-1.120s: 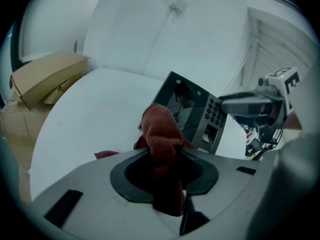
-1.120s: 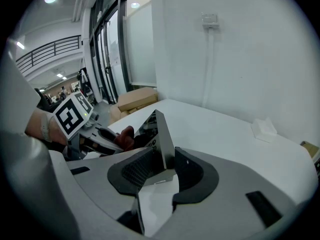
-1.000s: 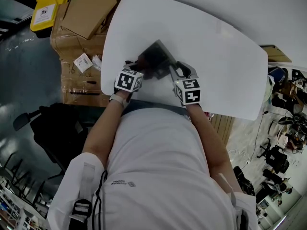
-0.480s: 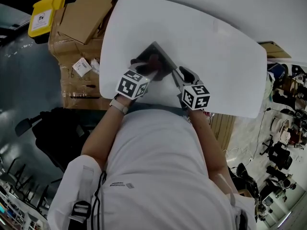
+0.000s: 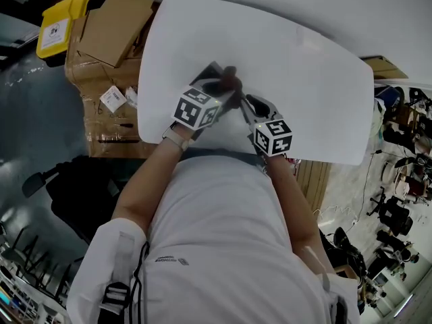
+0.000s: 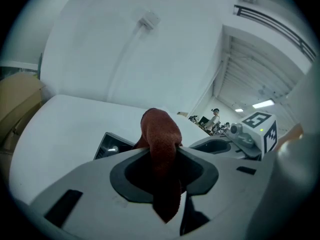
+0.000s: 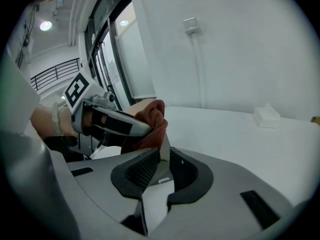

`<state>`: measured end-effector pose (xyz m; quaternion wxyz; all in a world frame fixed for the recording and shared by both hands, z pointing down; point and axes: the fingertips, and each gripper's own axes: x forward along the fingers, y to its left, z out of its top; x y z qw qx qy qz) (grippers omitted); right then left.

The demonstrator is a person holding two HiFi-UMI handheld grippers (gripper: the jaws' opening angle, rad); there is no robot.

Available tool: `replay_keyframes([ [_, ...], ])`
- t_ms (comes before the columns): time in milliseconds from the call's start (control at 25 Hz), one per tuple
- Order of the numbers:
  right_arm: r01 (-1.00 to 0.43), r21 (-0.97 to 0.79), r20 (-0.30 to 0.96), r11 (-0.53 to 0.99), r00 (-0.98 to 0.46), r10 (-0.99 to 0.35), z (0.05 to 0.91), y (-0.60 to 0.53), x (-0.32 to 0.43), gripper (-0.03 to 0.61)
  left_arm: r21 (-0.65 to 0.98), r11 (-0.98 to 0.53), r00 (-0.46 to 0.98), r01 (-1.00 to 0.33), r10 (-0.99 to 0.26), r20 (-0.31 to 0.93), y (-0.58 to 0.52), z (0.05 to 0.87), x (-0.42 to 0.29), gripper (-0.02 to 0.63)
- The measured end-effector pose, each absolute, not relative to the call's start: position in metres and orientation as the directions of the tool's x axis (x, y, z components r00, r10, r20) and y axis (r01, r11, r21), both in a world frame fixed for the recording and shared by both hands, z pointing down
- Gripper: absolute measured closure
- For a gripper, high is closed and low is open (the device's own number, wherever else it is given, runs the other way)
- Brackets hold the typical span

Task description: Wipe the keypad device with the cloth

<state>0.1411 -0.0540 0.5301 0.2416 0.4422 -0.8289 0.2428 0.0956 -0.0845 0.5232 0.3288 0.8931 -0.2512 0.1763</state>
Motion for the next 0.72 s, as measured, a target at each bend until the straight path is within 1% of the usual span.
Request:
replay_keyframes([
  [120,-0.846,-0.183,0.621,0.502,-0.495,-0.608,0.5303,-0.0537,0.1382,0.511,0.529,-0.64,0.823,-0.556,-0.336,0.458,-0.0859,0.5251,0.0953,0.494],
  [360,-0.843,-0.22,0.628,0.491,-0.507,-0.59,0.5315,-0.0544,0.1375,0.511,0.524,-0.646,0.825,-0.556,-0.349,0.445,-0.085,0.5273,0.0933,0.494],
  [720,-0.849,-0.227,0.63,0.476,-0.501,-0.594,0.5316,-0.0546,0.1385,0.512,0.569,-0.61,0.833,-0.551,-0.366,0.414,-0.0818,0.5333,0.0885,0.495],
])
